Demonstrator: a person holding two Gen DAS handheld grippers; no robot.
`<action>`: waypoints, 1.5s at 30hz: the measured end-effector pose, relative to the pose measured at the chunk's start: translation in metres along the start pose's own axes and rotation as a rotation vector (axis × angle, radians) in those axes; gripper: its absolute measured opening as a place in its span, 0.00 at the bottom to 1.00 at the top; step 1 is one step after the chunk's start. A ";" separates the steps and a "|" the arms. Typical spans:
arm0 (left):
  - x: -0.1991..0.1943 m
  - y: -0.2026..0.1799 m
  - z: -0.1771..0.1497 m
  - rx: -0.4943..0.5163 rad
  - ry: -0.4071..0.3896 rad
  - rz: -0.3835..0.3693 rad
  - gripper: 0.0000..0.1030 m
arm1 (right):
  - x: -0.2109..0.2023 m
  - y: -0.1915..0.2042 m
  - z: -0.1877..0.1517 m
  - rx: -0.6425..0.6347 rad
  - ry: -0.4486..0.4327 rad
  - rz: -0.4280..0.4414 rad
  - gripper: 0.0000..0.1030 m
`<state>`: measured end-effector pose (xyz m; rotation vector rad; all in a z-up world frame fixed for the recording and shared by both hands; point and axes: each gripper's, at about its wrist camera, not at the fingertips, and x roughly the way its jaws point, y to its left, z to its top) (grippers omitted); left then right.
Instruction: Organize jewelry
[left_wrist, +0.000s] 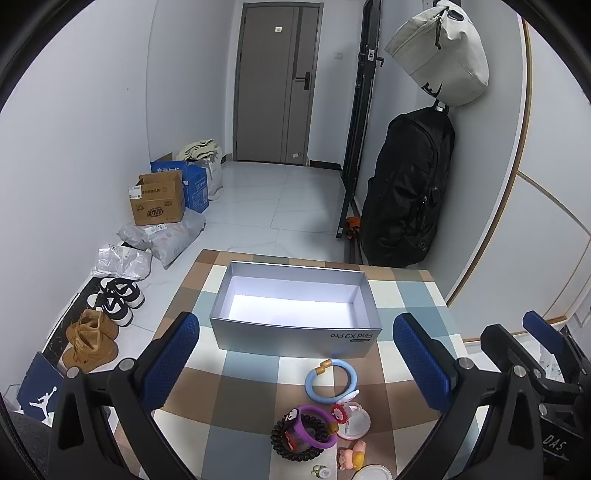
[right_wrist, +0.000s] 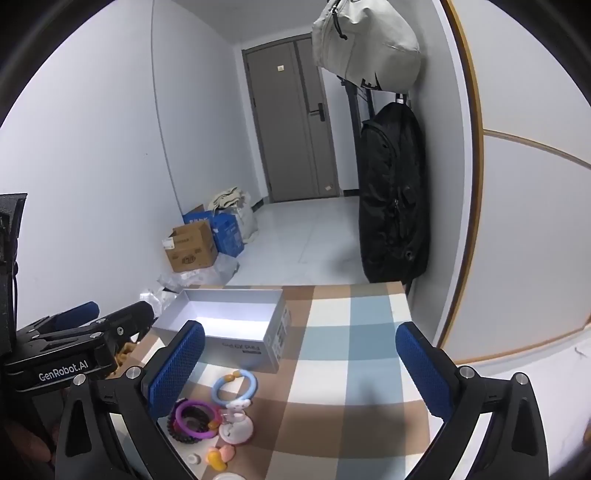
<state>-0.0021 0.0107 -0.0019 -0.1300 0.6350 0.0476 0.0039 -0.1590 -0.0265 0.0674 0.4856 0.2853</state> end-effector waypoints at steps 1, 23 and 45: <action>0.000 0.000 0.000 -0.002 0.000 0.001 0.99 | 0.000 0.000 0.000 0.000 0.001 0.000 1.00; -0.001 -0.003 -0.003 0.020 -0.003 0.024 0.99 | -0.009 0.006 -0.005 -0.004 -0.004 -0.012 1.00; 0.003 -0.003 -0.004 0.004 0.023 0.008 0.99 | -0.008 0.003 -0.003 0.004 0.005 -0.015 1.00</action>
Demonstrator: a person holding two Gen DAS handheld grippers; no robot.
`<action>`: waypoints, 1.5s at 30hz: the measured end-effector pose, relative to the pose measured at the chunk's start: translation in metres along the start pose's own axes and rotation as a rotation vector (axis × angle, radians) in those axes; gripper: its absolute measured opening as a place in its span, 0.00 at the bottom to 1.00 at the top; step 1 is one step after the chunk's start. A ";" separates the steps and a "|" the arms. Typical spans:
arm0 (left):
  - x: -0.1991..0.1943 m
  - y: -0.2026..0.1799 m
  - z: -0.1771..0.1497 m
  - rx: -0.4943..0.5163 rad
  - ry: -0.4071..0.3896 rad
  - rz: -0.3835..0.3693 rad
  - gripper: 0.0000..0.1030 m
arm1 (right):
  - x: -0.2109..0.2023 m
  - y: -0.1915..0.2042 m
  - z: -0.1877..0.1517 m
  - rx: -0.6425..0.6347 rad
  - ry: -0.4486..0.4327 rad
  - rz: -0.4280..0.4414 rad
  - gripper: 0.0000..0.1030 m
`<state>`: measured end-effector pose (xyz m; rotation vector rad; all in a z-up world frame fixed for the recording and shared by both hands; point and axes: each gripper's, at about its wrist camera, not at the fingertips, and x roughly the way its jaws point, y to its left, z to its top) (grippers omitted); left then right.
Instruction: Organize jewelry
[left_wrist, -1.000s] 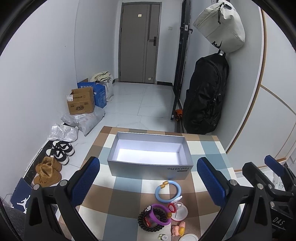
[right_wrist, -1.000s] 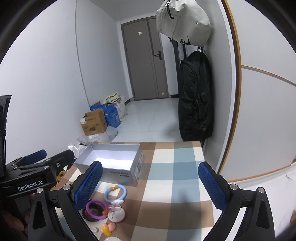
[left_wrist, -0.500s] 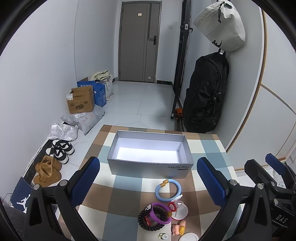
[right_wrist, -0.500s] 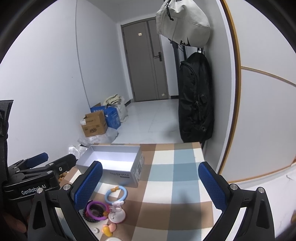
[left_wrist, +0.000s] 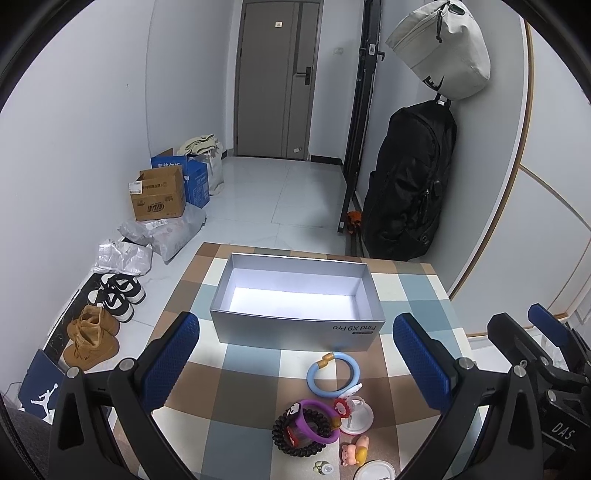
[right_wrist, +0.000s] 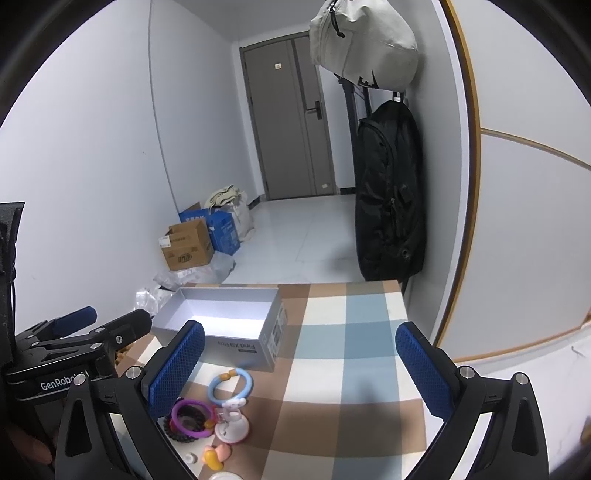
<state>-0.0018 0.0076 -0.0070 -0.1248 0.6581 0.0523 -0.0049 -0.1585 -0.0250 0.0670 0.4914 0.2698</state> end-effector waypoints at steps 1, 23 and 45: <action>0.001 0.000 0.000 -0.001 0.006 -0.008 0.99 | 0.001 -0.001 0.000 0.002 0.002 0.000 1.00; 0.022 0.010 -0.025 0.026 0.215 -0.142 0.81 | 0.012 -0.010 0.002 0.058 0.050 -0.012 1.00; 0.072 0.022 -0.048 -0.005 0.498 -0.210 0.21 | 0.034 -0.009 0.000 0.123 0.145 0.041 1.00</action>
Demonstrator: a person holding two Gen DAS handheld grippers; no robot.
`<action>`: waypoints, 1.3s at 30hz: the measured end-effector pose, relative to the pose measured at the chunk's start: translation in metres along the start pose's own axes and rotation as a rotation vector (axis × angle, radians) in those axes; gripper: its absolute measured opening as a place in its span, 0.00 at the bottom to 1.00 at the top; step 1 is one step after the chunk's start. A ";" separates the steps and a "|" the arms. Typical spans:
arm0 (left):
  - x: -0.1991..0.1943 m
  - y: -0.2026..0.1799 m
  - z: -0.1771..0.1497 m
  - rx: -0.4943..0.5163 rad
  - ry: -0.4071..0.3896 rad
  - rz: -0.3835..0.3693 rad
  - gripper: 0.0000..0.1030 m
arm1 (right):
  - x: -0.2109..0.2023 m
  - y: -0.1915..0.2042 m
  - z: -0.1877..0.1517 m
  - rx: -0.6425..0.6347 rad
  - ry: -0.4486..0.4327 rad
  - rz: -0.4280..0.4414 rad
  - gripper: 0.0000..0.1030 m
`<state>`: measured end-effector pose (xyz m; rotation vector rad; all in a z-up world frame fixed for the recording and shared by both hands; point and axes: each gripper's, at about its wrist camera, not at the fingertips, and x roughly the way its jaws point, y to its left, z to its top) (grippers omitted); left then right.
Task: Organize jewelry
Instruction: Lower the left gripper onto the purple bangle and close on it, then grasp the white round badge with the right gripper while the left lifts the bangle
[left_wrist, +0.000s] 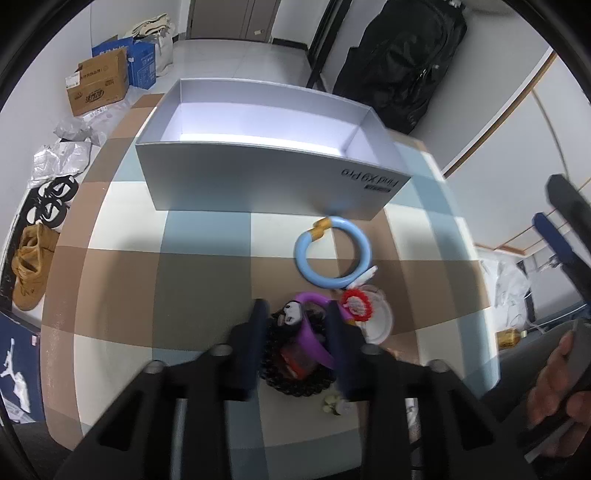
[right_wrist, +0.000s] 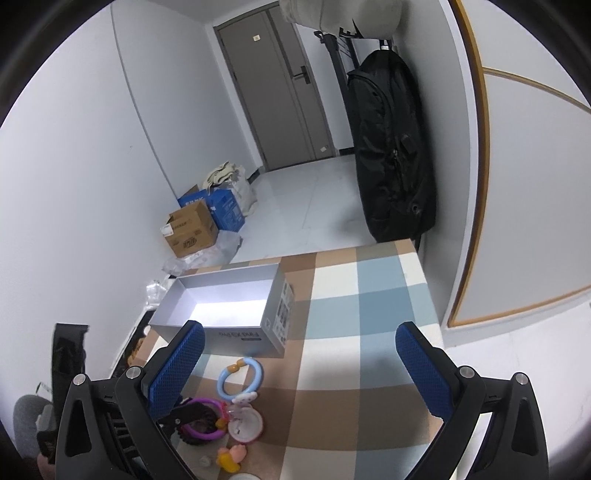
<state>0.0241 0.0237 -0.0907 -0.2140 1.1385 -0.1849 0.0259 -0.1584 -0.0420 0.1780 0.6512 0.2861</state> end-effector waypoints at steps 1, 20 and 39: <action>-0.001 0.000 0.000 0.003 -0.004 0.002 0.18 | 0.000 -0.001 0.000 0.000 -0.001 -0.002 1.00; -0.024 0.005 0.010 -0.039 -0.103 -0.049 0.11 | 0.007 0.005 -0.007 -0.036 0.039 -0.007 1.00; -0.042 0.028 0.022 -0.183 -0.157 -0.168 0.11 | 0.026 0.024 -0.058 -0.079 0.362 0.170 0.89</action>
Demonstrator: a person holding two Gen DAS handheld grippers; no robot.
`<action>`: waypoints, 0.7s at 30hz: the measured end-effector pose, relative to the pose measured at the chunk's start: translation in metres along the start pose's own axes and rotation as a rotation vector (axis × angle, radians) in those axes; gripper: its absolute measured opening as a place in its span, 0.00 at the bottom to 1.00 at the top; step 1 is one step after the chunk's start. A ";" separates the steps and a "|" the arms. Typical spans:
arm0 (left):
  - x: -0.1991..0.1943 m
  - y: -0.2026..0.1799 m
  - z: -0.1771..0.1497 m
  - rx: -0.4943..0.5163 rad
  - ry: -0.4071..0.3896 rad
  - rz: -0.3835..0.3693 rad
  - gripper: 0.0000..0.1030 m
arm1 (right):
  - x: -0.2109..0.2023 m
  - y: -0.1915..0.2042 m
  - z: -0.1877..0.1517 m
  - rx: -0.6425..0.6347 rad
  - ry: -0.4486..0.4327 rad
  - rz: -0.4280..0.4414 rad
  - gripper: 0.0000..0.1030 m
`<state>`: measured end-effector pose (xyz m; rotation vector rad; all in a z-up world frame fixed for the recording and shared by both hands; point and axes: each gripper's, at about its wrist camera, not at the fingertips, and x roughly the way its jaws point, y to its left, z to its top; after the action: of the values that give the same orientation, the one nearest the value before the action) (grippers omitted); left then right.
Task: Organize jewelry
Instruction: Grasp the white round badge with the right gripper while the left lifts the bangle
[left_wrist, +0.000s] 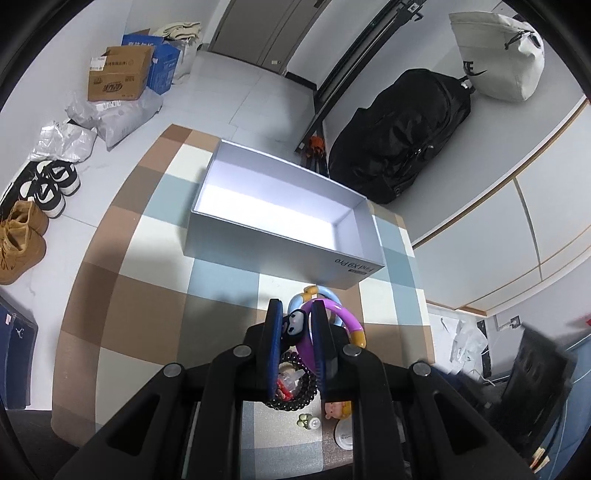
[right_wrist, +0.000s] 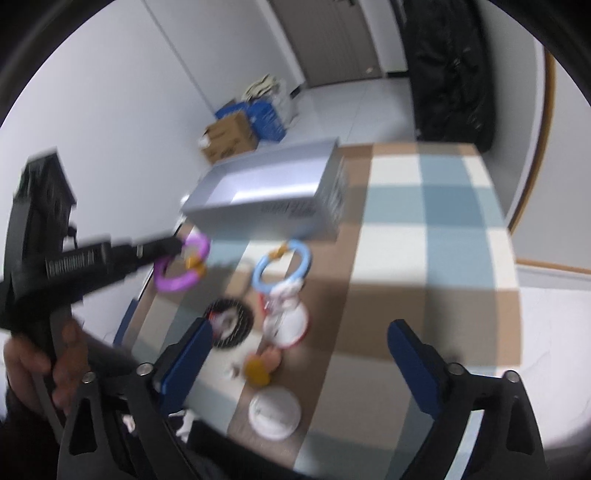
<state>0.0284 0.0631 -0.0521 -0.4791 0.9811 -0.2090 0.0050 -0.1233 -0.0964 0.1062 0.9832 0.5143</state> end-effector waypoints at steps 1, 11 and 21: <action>-0.001 0.000 0.000 0.004 -0.004 0.002 0.11 | 0.002 0.004 -0.006 -0.012 0.022 0.007 0.87; -0.011 0.004 -0.001 0.008 -0.031 0.005 0.11 | 0.015 0.035 -0.042 -0.153 0.130 -0.046 0.72; -0.015 0.000 -0.002 0.031 -0.052 0.044 0.11 | 0.028 0.051 -0.057 -0.297 0.156 -0.191 0.44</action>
<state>0.0180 0.0683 -0.0418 -0.4326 0.9353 -0.1714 -0.0478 -0.0737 -0.1331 -0.2947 1.0459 0.4919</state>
